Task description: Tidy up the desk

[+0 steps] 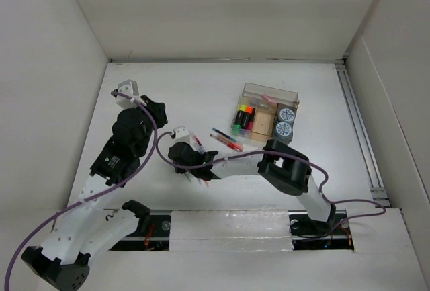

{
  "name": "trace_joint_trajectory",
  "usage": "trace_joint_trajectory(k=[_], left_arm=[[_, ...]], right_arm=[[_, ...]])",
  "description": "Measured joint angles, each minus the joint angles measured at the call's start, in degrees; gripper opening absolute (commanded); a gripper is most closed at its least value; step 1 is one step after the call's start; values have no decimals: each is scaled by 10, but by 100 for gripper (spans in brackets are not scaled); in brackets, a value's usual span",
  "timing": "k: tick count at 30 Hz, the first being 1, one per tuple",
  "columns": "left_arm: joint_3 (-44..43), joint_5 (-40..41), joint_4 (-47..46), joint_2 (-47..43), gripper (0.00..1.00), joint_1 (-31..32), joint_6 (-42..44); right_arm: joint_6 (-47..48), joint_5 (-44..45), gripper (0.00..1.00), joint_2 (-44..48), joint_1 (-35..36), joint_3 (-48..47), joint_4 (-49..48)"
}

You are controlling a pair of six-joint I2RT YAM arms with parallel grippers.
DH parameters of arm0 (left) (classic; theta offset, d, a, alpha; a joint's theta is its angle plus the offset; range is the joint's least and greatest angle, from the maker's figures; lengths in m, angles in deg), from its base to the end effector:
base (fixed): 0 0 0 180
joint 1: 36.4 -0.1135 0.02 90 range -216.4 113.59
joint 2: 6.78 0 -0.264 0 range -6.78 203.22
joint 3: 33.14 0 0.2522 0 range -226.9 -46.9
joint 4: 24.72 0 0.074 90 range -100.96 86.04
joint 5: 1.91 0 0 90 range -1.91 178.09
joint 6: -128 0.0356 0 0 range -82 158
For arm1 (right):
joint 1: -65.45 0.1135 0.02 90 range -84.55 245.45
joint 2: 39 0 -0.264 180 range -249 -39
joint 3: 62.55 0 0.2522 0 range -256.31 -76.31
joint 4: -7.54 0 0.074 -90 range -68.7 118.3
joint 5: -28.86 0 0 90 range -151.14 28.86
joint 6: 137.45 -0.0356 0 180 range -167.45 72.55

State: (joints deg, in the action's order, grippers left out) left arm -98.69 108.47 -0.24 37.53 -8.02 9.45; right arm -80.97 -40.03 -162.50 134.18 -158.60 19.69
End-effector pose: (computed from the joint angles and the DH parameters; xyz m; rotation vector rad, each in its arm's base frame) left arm 0.1584 -0.0715 0.3832 -0.2778 1.6211 -0.4741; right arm 0.1832 0.4353 0.1490 -0.4944 2.2130 0.5634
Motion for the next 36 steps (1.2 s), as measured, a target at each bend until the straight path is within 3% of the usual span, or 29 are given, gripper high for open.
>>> trace_joint_trajectory(k=[4,10,18,29,36], left_arm=[[0,12,3,-7,10,0,-3],[-1,20,3,-18,10,0,-5],[-1,22,3,-31,11,0,-5],[-1,-14,2,-32,11,0,2],[-1,-43,-7,-36,12,0,7]], right_arm=[[13,40,27,-12,20,-17,12],[35,80,1,-31,46,-46,28],[24,68,0,-10,50,-20,24],[-32,-9,0,110,7,74,-32],[-84,-45,0,240,-35,185,-86]])
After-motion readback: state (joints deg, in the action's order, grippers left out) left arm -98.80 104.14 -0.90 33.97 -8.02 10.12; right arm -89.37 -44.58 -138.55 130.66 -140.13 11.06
